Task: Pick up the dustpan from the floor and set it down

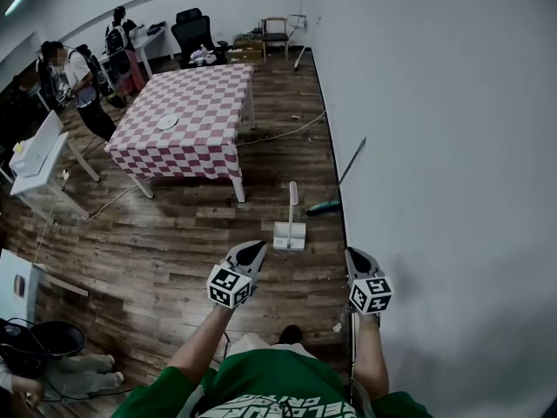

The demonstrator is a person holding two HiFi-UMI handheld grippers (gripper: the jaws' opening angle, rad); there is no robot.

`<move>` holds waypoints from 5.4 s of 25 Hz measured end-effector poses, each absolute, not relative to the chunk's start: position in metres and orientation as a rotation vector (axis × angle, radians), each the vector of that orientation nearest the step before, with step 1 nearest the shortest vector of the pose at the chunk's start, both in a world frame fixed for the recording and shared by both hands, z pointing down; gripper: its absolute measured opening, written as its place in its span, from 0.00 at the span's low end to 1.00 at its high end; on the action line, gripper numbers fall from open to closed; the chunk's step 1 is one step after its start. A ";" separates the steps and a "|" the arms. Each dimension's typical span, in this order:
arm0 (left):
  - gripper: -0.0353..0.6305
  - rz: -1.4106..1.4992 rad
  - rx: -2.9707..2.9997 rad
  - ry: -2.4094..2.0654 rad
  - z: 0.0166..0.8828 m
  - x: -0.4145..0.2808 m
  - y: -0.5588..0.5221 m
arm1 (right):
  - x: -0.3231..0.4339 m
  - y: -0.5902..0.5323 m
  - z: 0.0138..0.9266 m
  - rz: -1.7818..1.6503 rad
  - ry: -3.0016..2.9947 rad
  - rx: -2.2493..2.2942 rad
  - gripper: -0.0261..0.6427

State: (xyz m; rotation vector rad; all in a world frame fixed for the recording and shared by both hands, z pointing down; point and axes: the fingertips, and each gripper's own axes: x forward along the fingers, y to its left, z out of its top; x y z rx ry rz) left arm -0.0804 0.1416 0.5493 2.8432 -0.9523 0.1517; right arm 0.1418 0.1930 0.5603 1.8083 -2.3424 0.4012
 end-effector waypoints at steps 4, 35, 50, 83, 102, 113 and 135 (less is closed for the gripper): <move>0.06 0.170 2.852 -0.926 0.554 -0.061 0.139 | 0.161 0.194 0.566 0.421 -2.328 1.837 0.05; 0.06 0.219 2.805 -0.830 0.593 0.025 -0.039 | 0.221 0.041 0.587 0.473 -2.246 1.822 0.05; 0.06 0.384 2.616 -0.859 0.664 0.043 -0.146 | 0.227 -0.074 0.621 0.551 -2.189 1.750 0.05; 0.34 0.714 2.130 -1.181 0.828 0.082 -0.224 | 0.233 -0.191 0.723 0.736 -2.322 1.277 0.05; 0.35 0.920 1.989 -1.164 0.895 0.093 -0.238 | 0.242 -0.196 0.743 0.767 -2.277 1.227 0.05; 0.29 0.969 1.905 -1.236 0.902 0.071 -0.236 | 0.248 -0.191 0.744 0.773 -2.259 1.240 0.05; 0.23 0.916 2.036 -1.189 0.834 0.047 -0.210 | 0.234 -0.187 0.730 0.759 -2.295 1.249 0.05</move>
